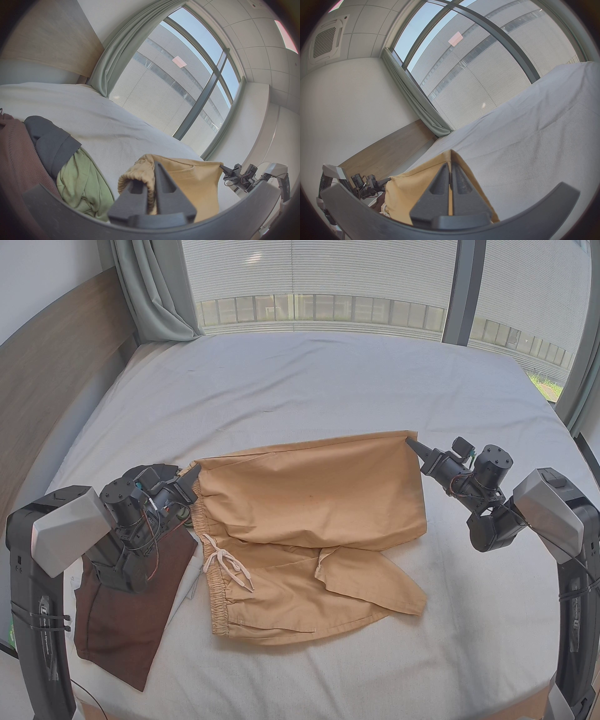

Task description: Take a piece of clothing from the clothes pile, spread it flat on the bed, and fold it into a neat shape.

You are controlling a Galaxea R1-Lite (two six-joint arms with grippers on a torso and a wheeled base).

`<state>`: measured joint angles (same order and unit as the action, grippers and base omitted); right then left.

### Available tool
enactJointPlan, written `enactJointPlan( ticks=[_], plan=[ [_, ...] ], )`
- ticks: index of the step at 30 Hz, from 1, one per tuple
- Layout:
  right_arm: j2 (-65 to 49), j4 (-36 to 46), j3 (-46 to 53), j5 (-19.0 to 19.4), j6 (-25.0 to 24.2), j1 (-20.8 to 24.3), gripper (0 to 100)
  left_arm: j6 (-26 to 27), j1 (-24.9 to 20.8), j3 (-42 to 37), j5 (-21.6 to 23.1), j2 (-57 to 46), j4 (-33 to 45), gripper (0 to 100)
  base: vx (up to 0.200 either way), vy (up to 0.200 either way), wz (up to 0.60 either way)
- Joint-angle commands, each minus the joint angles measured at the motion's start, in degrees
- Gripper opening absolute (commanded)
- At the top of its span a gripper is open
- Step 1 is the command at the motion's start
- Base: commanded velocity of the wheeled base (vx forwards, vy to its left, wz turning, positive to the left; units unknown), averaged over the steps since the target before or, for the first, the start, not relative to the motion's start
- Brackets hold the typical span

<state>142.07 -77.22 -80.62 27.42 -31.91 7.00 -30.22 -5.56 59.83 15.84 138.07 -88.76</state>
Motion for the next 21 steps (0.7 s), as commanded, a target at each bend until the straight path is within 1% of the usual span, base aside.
enactJointPlan(
  ticks=[1,4,6,9,12,13,14,16,20,21],
  plan=[
    [0.5,0.6,-0.9,-0.1,0.0,-0.1,100,0.0,0.1,1.1,0.0,1.1,0.0,100,0.000,0.000,0.00],
    [1.6,0.7,-2.5,-0.3,0.5,-0.1,100,-0.7,0.0,1.1,0.0,1.1,0.0,100,0.000,0.000,0.00],
    [2.2,0.2,-1.9,-0.3,1.2,-0.1,100,-1.8,-0.4,0.3,0.0,1.1,0.0,100,0.000,0.000,0.00],
    [1.4,-0.3,1.1,-0.4,1.9,0.1,100,-2.1,-0.6,-0.6,-0.4,1.2,0.0,100,0.000,0.000,0.00],
    [-1.5,-1.9,6.2,-0.4,2.0,0.3,100,-2.2,-0.6,-1.3,-0.5,1.1,0.0,100,0.000,0.000,0.00],
    [-1.5,-1.9,6.2,-0.4,2.0,0.3,100,-2.2,-0.6,-1.3,-0.5,1.1,0.0,100,0.000,0.000,0.00],
    [-3.2,-3.6,10.5,-0.4,2.1,0.8,100,-2.0,-0.6,-3.4,-0.4,0.4,0.0,100,0.000,0.000,0.00],
    [-4.0,-4.6,12.2,-0.4,2.1,1.0,100,-1.9,-0.6,-4.7,-0.3,-0.3,0.0,100,0.000,0.000,0.00],
    [-6.0,-8.7,18.4,-0.4,2.3,1.9,100,-1.8,-0.7,-11.6,0.5,-4.2,0.0,100,0.000,0.000,0.00],
    [-7.0,-10.0,21.1,-0.3,2.7,2.0,100,-1.7,-0.7,-14.5,1.1,-6.1,0.0,100,0.000,0.000,0.00]
  ],
)
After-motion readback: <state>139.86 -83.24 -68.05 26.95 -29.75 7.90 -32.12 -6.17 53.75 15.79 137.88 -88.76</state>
